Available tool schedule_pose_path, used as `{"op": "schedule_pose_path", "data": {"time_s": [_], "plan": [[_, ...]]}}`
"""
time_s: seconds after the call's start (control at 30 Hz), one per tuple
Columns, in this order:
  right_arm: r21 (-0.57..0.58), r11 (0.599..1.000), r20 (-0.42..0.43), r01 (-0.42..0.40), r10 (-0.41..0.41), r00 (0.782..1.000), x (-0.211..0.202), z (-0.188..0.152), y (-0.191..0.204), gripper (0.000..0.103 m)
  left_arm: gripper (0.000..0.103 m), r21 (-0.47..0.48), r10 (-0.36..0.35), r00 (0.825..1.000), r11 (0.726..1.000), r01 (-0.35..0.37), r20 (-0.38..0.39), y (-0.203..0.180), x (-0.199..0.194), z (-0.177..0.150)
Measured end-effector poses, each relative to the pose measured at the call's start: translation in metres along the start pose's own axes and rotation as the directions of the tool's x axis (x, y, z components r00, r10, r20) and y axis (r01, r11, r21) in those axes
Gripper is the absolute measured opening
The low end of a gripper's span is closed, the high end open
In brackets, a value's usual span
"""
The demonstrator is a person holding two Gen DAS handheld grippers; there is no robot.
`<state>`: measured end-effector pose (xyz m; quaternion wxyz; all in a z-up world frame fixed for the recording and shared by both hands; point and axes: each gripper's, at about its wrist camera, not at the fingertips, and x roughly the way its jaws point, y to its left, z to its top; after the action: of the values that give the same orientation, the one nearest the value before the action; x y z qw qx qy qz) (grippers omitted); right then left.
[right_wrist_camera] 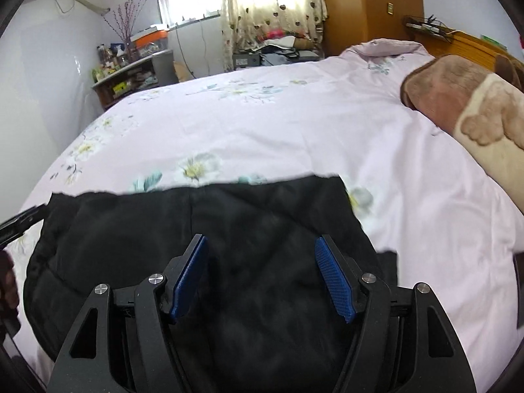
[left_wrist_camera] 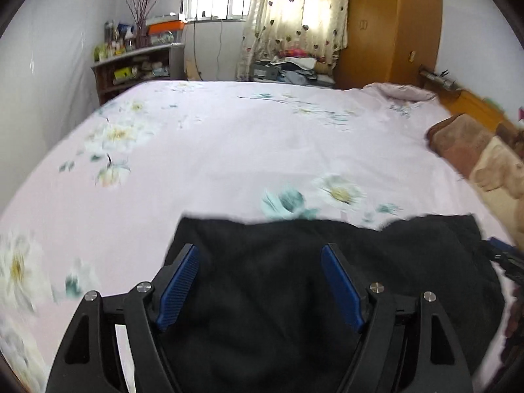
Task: Fold large clothes
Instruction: 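Press and smooth the folded jacket with both open tools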
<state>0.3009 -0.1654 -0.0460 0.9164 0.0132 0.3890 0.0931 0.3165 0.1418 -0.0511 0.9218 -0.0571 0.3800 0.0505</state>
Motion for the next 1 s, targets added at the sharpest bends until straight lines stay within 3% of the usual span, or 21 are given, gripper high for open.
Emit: {"op": "schedule_pose_path", "data": {"time_s": [0.1, 0.17, 0.2, 0.37, 0.73, 0.9, 1.0], "plan": [[-0.012, 0.998, -0.058, 0.058, -0.059, 0.997, 0.039, 0.005, -0.006, 0.068, 0.08, 0.005, 0.08, 0.991, 0.997, -0.08, -0.106, 0.012, 0.053, -0.005], [-0.032, 0.994, -0.099, 0.101, -0.104, 0.99, 0.065, -0.001, -0.015, 0.068, 0.085, -0.042, 0.062, 0.988, 0.997, -0.068, -0.141, 0.025, 0.073, -0.02], [0.0, 0.996, -0.114, 0.084, -0.083, 0.99, 0.075, -0.005, -0.022, 0.068, 0.086, -0.09, 0.041, 0.99, 0.994, -0.054, -0.136, 0.032, 0.077, -0.026], [0.035, 0.996, -0.086, 0.088, -0.085, 0.993, 0.093, -0.018, -0.033, 0.068, 0.087, -0.103, 0.057, 0.995, 0.993, -0.065, -0.086, 0.03, 0.082, -0.043], [0.058, 0.995, -0.052, 0.086, -0.083, 0.995, 0.105, -0.026, -0.036, 0.069, 0.087, -0.139, 0.049, 0.996, 0.989, -0.058, -0.072, 0.033, 0.096, -0.052], [0.058, 0.994, -0.059, 0.089, -0.086, 0.995, 0.107, -0.023, -0.037, 0.069, 0.088, -0.14, 0.051, 0.993, 0.988, -0.066, -0.107, 0.033, 0.097, -0.045], [0.055, 0.993, -0.113, 0.107, -0.1, 0.989, 0.101, -0.012, -0.036, 0.069, 0.08, -0.126, 0.07, 0.989, 0.988, -0.086, -0.127, 0.03, 0.078, -0.027]]}}
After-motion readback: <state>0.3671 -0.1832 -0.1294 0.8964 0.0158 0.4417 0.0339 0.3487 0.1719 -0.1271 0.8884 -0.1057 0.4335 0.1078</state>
